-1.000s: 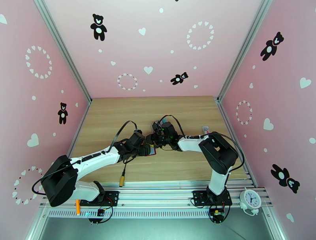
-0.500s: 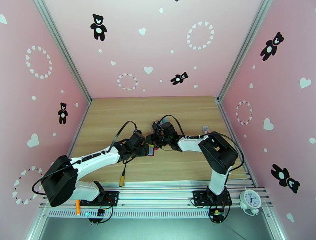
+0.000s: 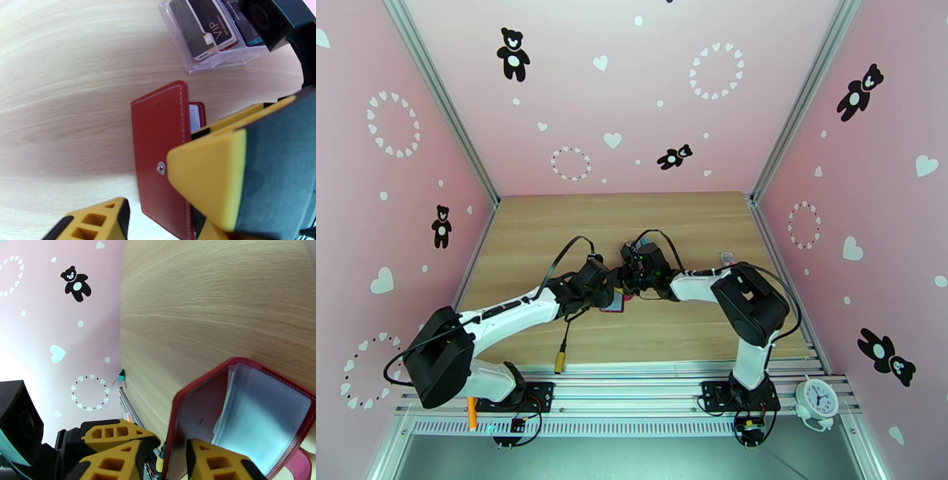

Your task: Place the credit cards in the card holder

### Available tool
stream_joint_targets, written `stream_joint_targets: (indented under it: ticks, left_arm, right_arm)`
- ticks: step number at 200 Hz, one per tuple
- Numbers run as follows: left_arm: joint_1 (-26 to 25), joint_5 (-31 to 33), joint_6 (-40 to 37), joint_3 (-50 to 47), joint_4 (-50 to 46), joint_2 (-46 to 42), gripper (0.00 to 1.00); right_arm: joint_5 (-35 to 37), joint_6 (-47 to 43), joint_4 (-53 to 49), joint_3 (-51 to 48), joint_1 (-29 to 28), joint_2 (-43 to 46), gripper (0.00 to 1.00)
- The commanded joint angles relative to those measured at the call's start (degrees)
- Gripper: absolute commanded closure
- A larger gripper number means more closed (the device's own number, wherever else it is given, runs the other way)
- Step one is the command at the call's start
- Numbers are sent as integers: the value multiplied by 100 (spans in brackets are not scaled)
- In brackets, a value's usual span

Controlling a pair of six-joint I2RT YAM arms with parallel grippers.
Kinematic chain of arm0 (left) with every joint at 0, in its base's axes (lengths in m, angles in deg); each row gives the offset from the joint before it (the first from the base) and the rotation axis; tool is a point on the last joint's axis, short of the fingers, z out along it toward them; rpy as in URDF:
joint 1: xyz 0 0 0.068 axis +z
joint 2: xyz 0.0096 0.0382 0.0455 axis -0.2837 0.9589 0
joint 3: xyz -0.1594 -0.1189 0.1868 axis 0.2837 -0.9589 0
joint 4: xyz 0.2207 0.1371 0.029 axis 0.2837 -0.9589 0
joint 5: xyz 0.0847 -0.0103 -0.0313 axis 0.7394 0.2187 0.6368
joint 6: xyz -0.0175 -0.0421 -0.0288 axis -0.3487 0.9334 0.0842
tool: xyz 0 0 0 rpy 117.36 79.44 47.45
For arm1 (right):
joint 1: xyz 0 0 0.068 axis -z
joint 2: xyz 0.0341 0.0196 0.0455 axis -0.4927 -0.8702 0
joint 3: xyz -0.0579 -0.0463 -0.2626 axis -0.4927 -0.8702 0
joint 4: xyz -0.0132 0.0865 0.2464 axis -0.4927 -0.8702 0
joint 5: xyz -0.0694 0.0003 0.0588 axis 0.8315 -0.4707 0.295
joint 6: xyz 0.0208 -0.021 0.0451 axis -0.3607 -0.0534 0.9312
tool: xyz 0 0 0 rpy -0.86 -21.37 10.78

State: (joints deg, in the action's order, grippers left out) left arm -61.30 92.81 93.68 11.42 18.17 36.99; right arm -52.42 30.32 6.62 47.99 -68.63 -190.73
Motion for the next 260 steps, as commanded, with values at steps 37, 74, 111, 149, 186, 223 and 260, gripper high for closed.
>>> stream_joint_targets:
  ticks: [37, 74, 111, 149, 186, 223, 260]
  left_arm:
    - [-23, 146, -139, 185, -28, 3, 55]
    - [-27, 197, -130, 130, -79, -11, 61]
    - [-27, 204, -95, 71, -70, -44, 68]
    - [-26, 294, -60, 35, -122, -81, 72]
    - [-27, 375, -51, 30, -188, -99, 78]
    - [-27, 459, -41, 30, -246, -94, 81]
    - [-26, 511, 1, 19, -272, -87, 81]
  right_arm:
    - [-139, 24, 78, 211, -70, -172, 66]
    - [-145, 24, 97, 264, -68, -194, 66]
    - [-143, -3, 53, 336, -65, -177, 66]
    - [-64, -94, -81, 295, -24, -27, 65]
    - [170, -253, -266, -19, -13, 257, 65]
    - [311, -401, -458, -319, -16, 439, 65]
    - [490, -689, -862, -393, -94, 505, 67]
